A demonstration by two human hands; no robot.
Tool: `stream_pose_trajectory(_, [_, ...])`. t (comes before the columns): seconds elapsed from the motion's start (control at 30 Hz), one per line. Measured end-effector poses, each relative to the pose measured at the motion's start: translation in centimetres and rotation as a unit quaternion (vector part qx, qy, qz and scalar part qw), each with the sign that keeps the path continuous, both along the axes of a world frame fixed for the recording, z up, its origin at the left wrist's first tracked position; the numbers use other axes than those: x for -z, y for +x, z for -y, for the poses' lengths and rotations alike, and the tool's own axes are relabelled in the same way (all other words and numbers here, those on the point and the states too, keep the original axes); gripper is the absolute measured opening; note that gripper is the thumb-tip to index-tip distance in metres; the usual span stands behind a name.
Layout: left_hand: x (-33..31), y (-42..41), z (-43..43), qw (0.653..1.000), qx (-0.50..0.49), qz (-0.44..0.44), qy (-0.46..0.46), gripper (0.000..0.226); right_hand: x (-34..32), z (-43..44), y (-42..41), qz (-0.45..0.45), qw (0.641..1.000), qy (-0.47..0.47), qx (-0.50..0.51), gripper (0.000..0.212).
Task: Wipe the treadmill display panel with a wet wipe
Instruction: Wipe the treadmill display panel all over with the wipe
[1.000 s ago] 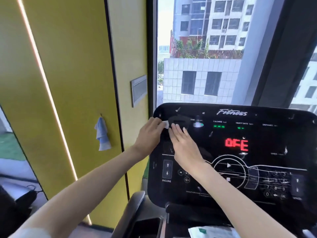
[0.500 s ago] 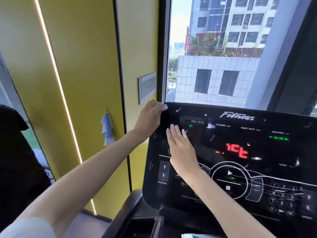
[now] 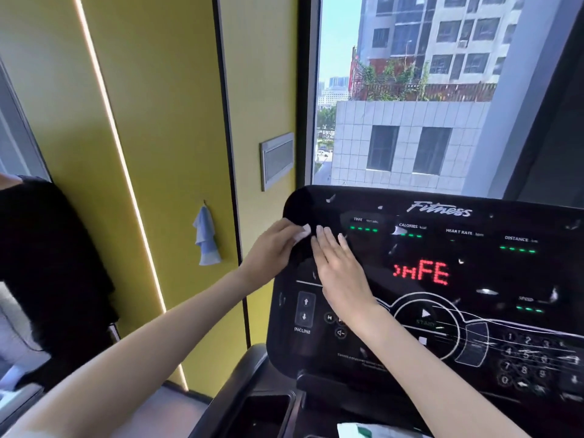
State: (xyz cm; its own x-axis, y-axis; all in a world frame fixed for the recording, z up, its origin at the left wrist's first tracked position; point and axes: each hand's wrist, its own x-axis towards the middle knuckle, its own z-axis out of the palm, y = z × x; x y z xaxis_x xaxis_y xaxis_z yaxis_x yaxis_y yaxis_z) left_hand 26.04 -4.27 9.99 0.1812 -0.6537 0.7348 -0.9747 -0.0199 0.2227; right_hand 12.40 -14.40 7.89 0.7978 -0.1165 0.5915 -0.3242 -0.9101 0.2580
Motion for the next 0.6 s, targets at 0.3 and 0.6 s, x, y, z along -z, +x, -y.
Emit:
stream_pose_trajectory(0.3, [2.2, 0.4, -1.3, 0.997, 0.034, 0.058, 0.042, 0.031, 0.2, 0.0, 0.0, 0.019, 0.999, 0.028, -0.032, 0.069])
stream_pose_trajectory(0.6, [2.1, 1.8, -2.5, 0.99, 0.051, 0.107, 0.07, 0.031, 0.4, 0.1, 0.1, 0.018, 0.997, 0.057, -0.046, 0.072])
